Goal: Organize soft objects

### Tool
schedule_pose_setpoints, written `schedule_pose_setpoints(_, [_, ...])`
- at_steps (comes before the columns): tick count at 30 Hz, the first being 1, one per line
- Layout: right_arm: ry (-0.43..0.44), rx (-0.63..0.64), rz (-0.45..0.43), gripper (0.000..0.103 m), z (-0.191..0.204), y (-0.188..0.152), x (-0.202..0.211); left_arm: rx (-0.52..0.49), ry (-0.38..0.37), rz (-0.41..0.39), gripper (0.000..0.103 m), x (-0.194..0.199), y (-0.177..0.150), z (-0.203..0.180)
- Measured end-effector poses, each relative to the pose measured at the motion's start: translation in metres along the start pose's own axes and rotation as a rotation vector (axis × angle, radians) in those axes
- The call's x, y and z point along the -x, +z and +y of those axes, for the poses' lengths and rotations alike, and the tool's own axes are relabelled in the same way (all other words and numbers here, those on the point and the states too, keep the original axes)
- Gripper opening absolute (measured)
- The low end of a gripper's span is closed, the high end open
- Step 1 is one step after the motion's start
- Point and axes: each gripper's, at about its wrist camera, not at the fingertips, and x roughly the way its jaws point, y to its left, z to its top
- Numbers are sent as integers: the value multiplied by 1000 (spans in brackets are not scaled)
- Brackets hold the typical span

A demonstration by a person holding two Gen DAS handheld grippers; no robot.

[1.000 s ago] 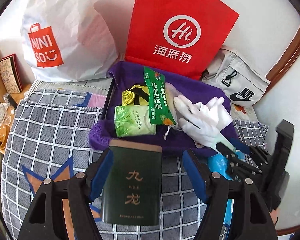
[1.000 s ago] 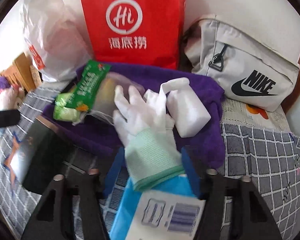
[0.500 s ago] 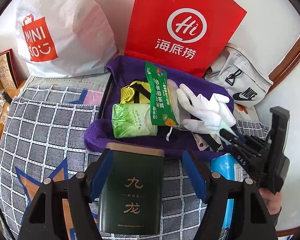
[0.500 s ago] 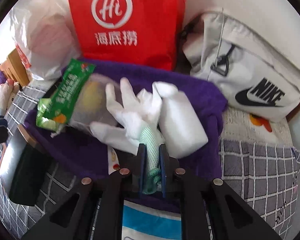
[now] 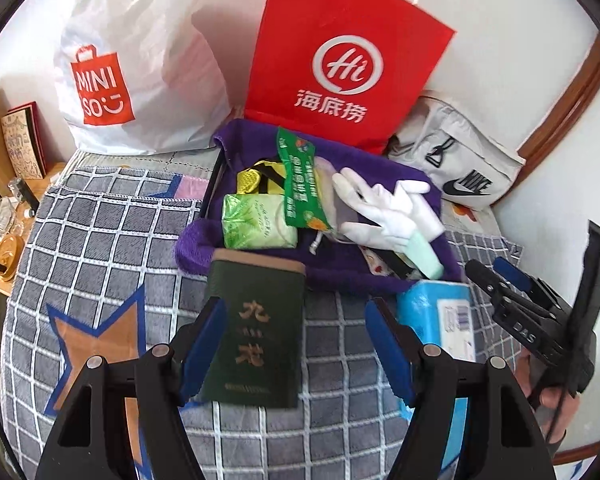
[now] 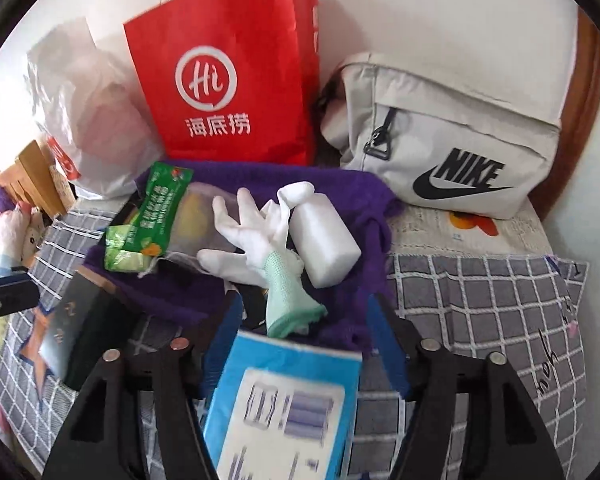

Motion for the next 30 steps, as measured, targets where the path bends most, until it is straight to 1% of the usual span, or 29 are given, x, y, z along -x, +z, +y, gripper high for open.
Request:
schedule_pose_setpoints(2, [0,-9,-21,74,0,-6,20,-9,-7,-11,70,11,-7,-6])
schedule_pose_setpoints(4, [0,-16,-49,75,3,-17,45,-27,-5,-27,70,24,-17,-15])
schedule_pose_setpoints(7, [18,-34,-85,76,7,-31,78,-59,43,-49,70,40,-33,-25])
schedule_pose_setpoints(11, [31,-31,-97,76,16,-53,114,-68,27,-62,70,61,-55,-34])
schedule_pose_setpoints(17, [60,-29,-104,76,24,-85,152,-93,31,-82,72,88,-89,-48])
schedule_pose_setpoints(19, [67,-28,-126,76,26,-96,165,-106,43,-94,74,98,-101,-53])
schedule_pose_setpoints(21, [65,-27,-132,80,30,-108,178,-122,56,-113,76,108,-115,-59])
schedule_pose_setpoints(25, [60,-22,-163,87,32,-131,204,-136,87,-145,77,124,-137,-69])
schedule_pose_setpoints(27, [52,-17,-174,95,32,-142,216,-145,100,-156,77,131,-147,-74])
schedule_pose_setpoints(28, [41,-16,-180,97,32,-148,223,-150,106,-161,77,135,-152,-76])
schedule_pose_setpoints(29, [31,-13,-184,100,32,-152,228,-158,124,-172,78,141,-159,-79])
schedule_pose_setpoints(30, [18,-10,-186,100,32,-157,234,-164,145,-183,80,145,-164,-82])
